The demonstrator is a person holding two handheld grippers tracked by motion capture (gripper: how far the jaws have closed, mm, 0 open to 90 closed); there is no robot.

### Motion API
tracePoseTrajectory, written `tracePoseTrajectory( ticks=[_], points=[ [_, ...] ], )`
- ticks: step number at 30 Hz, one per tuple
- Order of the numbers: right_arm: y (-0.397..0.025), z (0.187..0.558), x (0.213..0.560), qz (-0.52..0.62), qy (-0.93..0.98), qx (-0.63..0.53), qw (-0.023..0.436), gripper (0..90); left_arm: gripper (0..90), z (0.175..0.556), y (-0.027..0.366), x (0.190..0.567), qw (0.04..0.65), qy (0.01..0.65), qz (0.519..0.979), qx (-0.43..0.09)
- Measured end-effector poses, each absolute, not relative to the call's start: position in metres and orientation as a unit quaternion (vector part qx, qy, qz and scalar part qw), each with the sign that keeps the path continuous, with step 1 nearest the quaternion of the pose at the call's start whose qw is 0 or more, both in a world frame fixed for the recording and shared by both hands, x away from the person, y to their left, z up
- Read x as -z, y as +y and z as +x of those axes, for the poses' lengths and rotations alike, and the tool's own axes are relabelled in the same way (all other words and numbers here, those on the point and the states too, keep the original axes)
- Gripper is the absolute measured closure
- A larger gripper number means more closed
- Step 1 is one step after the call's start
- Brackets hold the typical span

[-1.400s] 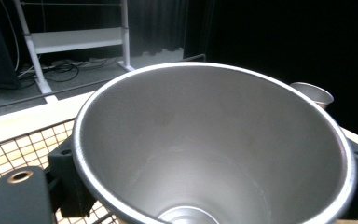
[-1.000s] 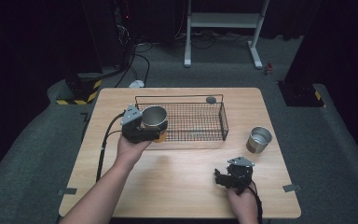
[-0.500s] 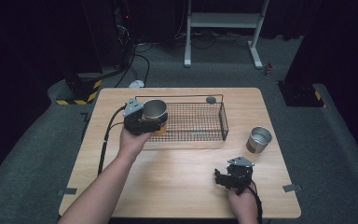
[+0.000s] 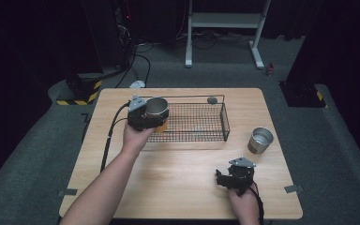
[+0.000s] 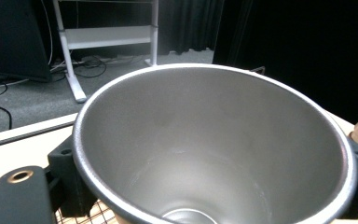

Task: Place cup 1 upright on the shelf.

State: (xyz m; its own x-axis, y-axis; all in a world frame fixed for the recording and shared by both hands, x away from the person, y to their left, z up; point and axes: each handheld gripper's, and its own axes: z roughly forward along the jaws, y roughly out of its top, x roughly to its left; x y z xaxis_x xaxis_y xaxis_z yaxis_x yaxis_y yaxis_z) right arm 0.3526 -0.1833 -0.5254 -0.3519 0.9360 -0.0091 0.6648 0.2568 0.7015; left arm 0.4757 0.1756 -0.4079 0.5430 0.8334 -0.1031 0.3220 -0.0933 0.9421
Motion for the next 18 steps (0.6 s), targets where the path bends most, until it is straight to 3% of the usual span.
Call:
tracePoseTrajectory(
  ticks=[18],
  points=[
    [-0.183, 0.352, 0.526, 0.522, 0.764, -0.308, 0.222, 10.6, 13.0, 0.501, 0.171, 0.426, 0.529, 0.438, 0.69, -0.229]
  ],
)
